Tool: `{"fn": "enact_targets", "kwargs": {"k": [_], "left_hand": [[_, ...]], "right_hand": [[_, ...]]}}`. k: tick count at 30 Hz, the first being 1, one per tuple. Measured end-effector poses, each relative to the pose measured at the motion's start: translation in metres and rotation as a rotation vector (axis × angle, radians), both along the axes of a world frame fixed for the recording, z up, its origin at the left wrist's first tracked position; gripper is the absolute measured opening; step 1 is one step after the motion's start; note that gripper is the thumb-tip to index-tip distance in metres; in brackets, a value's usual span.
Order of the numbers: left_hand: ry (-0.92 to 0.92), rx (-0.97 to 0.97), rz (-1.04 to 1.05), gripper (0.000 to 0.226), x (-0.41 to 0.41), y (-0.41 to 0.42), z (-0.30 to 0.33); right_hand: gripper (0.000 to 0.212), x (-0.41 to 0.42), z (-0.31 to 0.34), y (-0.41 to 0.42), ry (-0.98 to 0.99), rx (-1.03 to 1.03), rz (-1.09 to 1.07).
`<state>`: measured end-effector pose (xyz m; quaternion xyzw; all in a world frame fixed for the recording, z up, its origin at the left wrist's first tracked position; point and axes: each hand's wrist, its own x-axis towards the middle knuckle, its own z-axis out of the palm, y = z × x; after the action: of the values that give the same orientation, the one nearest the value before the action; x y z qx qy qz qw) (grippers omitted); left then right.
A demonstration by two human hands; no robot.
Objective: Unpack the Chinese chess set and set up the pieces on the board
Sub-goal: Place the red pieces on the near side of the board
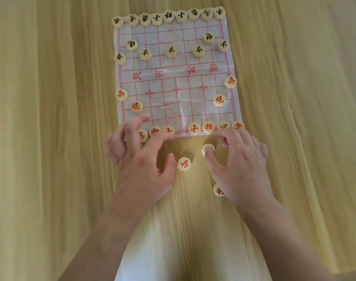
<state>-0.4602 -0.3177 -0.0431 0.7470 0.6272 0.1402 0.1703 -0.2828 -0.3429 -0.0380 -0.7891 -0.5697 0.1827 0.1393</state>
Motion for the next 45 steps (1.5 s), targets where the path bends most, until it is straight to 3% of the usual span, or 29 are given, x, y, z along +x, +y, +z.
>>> {"fn": "enact_targets", "kwargs": {"k": [5,13,18,21,29,45], "left_hand": [[0.040,-0.026,-0.038,0.030,-0.013,-0.019,0.001],[0.099,0.003,-0.120,0.038,-0.009,-0.022,-0.008],[0.092,0.083,-0.165,0.016,0.001,-0.019,-0.014],[0.082,0.104,-0.180,0.015,0.001,-0.014,-0.011],[0.040,0.090,0.060,0.018,-0.010,0.032,0.008],[0.150,0.027,0.180,0.020,-0.018,0.117,-0.002]], "right_hand": [[0.033,-0.007,-0.002,-0.009,-0.086,-0.085,0.035],[0.025,-0.010,0.000,-0.011,-0.087,-0.057,0.035],[0.027,-0.002,0.011,-0.006,-0.029,-0.008,0.046],[0.027,0.002,0.016,0.002,-0.036,0.008,0.058],[0.021,0.000,0.019,0.040,-0.048,-0.009,0.104],[0.024,0.007,0.006,0.120,-0.127,-0.071,0.118]]}}
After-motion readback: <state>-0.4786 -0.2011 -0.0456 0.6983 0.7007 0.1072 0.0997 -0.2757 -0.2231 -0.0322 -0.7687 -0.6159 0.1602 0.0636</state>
